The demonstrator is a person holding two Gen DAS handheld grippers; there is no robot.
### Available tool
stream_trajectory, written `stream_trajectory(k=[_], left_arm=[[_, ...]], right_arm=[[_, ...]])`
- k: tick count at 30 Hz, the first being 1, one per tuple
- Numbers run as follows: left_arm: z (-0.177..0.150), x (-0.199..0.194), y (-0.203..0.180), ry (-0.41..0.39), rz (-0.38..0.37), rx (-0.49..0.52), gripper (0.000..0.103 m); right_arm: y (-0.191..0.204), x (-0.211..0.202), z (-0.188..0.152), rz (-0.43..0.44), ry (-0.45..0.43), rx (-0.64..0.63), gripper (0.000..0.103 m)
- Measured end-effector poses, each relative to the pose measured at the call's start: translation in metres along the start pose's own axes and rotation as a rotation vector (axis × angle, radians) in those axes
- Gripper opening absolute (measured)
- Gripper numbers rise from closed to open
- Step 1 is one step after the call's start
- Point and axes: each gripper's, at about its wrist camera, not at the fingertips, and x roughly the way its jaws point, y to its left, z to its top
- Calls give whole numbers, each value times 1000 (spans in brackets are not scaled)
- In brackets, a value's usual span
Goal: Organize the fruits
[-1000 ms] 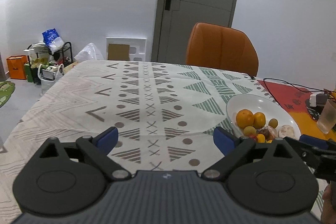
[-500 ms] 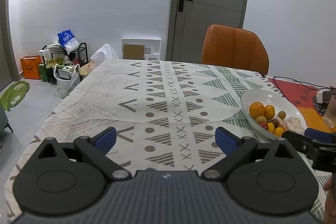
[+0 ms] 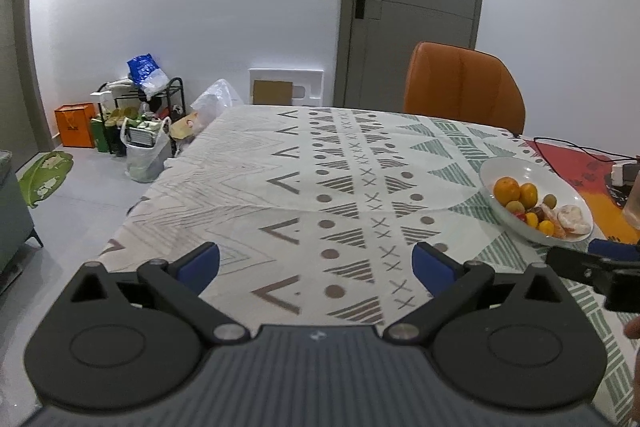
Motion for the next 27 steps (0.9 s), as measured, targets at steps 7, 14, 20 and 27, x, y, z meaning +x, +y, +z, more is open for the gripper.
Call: stream_trajectory(k=[7,14,20,27], left_arm=[[6,-8,7,-11,16,-11,102],[3,-9,0,6,-3,17,102],[1,-8,-1,23,-2,18,102],[1,-10,-1,25,0,20,102]], right_arm=[[3,-5,-5,14,34,31,103],[5,-9,-7,-21,45,14,103],[8,-12,-5,-21,38,5,103],[10,-12,-6,-17,42,-3,103]])
